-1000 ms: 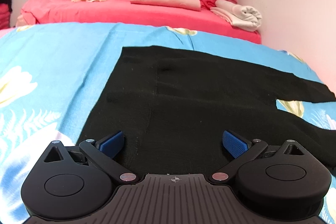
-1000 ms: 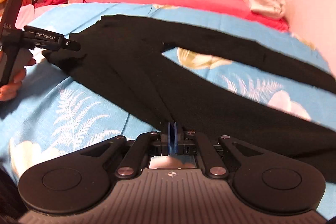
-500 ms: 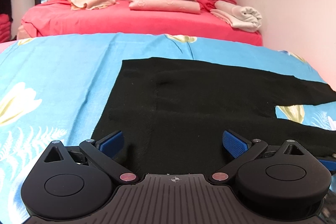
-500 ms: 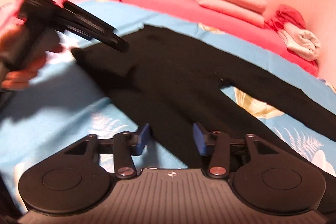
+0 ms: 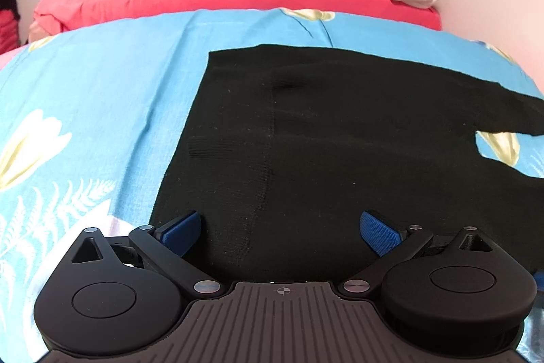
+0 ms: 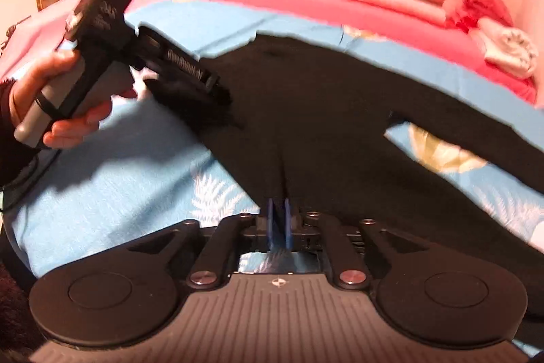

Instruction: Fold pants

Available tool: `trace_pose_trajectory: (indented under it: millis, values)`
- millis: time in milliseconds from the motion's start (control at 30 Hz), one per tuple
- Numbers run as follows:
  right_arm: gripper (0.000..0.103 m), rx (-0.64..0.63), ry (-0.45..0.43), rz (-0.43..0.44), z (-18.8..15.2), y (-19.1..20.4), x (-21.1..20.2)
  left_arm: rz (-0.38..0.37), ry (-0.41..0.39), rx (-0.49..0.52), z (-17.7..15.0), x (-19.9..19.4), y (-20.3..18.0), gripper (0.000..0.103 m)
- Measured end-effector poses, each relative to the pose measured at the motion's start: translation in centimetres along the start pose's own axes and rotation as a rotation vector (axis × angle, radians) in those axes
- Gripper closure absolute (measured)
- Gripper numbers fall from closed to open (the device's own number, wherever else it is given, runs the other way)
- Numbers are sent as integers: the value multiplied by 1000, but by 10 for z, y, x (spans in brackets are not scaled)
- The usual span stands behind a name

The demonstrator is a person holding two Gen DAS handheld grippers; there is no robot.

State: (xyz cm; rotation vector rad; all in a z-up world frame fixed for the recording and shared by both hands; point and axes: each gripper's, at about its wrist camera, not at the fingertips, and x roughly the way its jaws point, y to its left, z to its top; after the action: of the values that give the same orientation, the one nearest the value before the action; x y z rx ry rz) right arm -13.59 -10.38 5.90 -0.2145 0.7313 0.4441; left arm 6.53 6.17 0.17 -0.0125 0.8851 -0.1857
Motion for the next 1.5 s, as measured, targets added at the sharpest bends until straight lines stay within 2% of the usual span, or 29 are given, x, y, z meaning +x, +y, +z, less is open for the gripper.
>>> trace_pose_trajectory:
  millis: [67, 100, 133, 200, 267, 333, 400, 433, 500, 600, 633, 700, 767, 800, 833, 867, 900, 933, 1000, 1033, 1067, 1167, 1200, 1267, 1300, 1333, 1367, 1400, 1500]
  values:
    - [85, 42, -56, -13, 1, -11, -14, -15, -19, -8, 4, -6, -1, 0]
    - [72, 71, -85, -32, 0, -18, -19, -24, -32, -13, 6, -9, -3, 0]
    - [53, 102, -106, -74, -4, -26, -22, -38, -39, -17, 9, -10, -6, 0]
    - [41, 152, -117, -187, -13, -42, -24, -76, -44, -21, 14, -8, -16, 0]
    - [41, 216, -64, -295, -32, -62, -23, -103, -20, 0, 15, 1, -30, 0]
    - [42, 292, 9, -349, -53, -84, -29, -99, 36, 49, 10, 17, -45, 0]
    - [41, 418, -76, -319, -72, -107, -63, -42, 16, 117, 1, 21, -55, 0]
    - [32, 506, -126, -340, -82, -123, -83, -32, 4, 139, -2, 19, -58, 0]
    - [22, 675, -215, -473, -103, -152, -115, -35, 3, 131, -3, 19, -57, 0]
    - [20, 994, -246, -768, -144, -202, -146, -50, 11, 100, -2, 19, -52, 0]
    - [23, 1084, -249, -817, -158, -218, -151, -48, 11, 101, -2, 19, -52, 0]
    - [29, 1200, -272, -821, -180, -244, -153, -41, 5, 110, -3, 20, -54, 0]
    - [35, 1214, -363, -804, -188, -250, -157, -40, -8, 114, -2, 22, -55, 0]
    - [55, 1209, -382, -794, -189, -253, -156, -42, -14, 112, -2, 23, -54, 0]
    - [86, 1196, -387, -775, -191, -255, -154, -45, -19, 108, -2, 24, -54, 0]
    - [96, 1175, -375, -786, -191, -256, -151, -48, -23, 106, -2, 23, -53, 0]
    - [96, 1155, -348, -817, -191, -256, -152, -50, -27, 106, -3, 23, -52, 0]
    - [96, 1142, -364, -826, -194, -253, -159, -51, -31, 108, -4, 21, -52, 0]
    - [96, 1146, -394, -939, -203, -246, -176, -55, -43, 113, -6, 20, -50, 0]
    - [96, 1157, -371, -989, -208, -247, -179, -54, -47, 116, -7, 20, -51, 0]
    - [96, 1179, -337, -971, -214, -252, -174, -52, -48, 120, -7, 21, -51, 0]
    - [88, 1152, -333, -1010, -207, -248, -176, -55, -42, 121, -6, 20, -51, 0]
    - [81, 1173, -351, -1049, -204, -246, -182, -59, -36, 119, -5, 19, -49, 0]
    - [78, 1165, -336, -1186, -192, -241, -189, -79, -20, 108, 0, 13, -46, 0]
    - [69, 1127, -345, -1192, -183, -237, -190, -96, -23, 104, 3, 8, -43, 0]
    - [61, 1072, -358, -1168, -170, -231, -189, -105, -37, 101, 7, 3, -41, 0]
    - [40, 1022, -370, -1137, -158, -225, -187, -109, -59, 98, 11, -2, -39, 0]
    - [24, 976, -384, -1094, -145, -220, -183, -109, -84, 96, 17, -7, -38, 0]
    - [22, 892, -404, -809, -110, -225, -161, -102, -134, 82, 42, -7, -37, 0]
